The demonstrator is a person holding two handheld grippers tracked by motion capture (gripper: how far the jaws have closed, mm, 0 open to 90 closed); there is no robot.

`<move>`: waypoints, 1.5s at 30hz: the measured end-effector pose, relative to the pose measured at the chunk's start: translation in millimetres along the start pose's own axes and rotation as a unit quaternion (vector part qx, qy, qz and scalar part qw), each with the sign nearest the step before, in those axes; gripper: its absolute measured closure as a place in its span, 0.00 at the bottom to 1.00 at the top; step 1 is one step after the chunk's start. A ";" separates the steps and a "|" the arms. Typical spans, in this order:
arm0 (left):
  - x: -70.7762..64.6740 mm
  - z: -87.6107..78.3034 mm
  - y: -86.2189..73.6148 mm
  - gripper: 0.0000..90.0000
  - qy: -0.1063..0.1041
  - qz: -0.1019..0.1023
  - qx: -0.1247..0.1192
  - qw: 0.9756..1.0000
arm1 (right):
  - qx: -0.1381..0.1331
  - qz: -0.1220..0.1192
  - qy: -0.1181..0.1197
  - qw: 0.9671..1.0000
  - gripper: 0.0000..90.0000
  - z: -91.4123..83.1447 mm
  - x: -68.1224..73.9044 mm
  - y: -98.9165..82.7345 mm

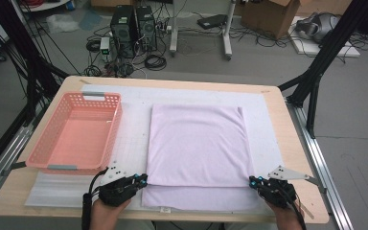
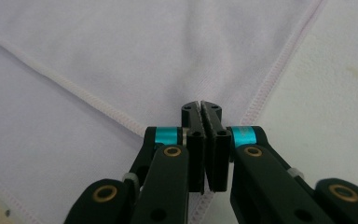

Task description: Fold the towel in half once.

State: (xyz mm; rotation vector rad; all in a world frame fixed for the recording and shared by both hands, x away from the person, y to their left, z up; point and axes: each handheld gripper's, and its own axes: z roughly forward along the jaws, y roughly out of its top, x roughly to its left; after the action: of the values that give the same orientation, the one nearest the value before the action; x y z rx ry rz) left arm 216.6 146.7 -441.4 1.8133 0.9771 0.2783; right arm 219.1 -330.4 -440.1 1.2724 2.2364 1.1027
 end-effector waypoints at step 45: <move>-5.1 -36.4 -9.0 0.64 -0.010 -0.008 -0.031 0.999 | -0.035 0.042 0.008 0.998 0.74 -51.5 14.4 -29.8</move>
State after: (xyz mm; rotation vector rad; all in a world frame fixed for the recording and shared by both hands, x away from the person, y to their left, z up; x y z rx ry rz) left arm 187.6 168.8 -431.1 1.7471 0.9584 0.2768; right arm 162.5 -350.9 -428.8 1.3440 2.1528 1.2163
